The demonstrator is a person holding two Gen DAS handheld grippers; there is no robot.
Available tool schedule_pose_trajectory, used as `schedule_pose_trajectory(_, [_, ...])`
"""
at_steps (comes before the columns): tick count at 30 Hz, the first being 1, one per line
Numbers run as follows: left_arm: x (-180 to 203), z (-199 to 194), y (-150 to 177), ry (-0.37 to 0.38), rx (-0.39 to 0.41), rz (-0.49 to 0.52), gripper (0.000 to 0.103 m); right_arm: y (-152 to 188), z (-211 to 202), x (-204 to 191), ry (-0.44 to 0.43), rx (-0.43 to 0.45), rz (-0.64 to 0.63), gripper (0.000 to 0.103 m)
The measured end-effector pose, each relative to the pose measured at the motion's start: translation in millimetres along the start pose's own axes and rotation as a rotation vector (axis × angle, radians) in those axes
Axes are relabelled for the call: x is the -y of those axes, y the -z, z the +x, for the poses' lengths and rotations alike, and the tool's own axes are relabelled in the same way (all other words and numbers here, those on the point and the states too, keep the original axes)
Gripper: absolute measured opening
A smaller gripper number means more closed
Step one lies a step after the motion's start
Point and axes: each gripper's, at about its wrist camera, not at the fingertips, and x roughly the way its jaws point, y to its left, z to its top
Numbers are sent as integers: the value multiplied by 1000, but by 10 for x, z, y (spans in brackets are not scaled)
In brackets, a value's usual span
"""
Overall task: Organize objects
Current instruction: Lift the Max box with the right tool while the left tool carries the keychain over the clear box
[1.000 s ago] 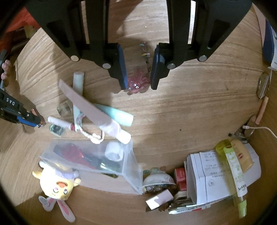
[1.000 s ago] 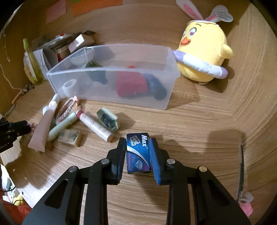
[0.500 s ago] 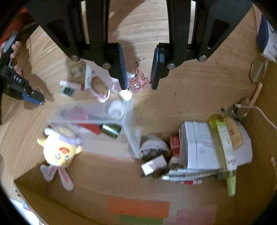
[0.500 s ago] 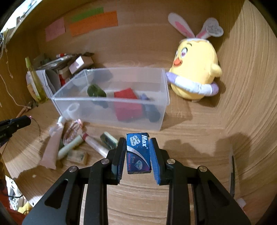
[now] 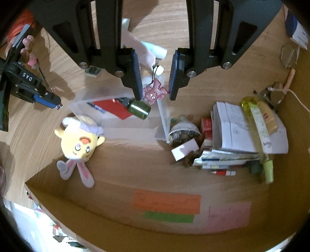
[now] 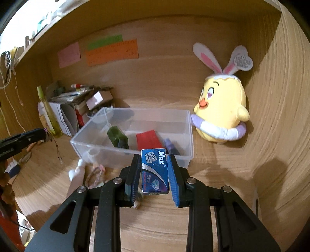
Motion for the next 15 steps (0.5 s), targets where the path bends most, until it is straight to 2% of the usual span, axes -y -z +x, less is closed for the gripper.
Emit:
schedule_pose_trajectory(10, [150,26,-246,18,58,28,27,-186,-3,0,-5,46,-14,25])
schedule_pose_trajectory(15, [203,120,-332,27,62,35,27,-306,44,1,-7,65,-23,25])
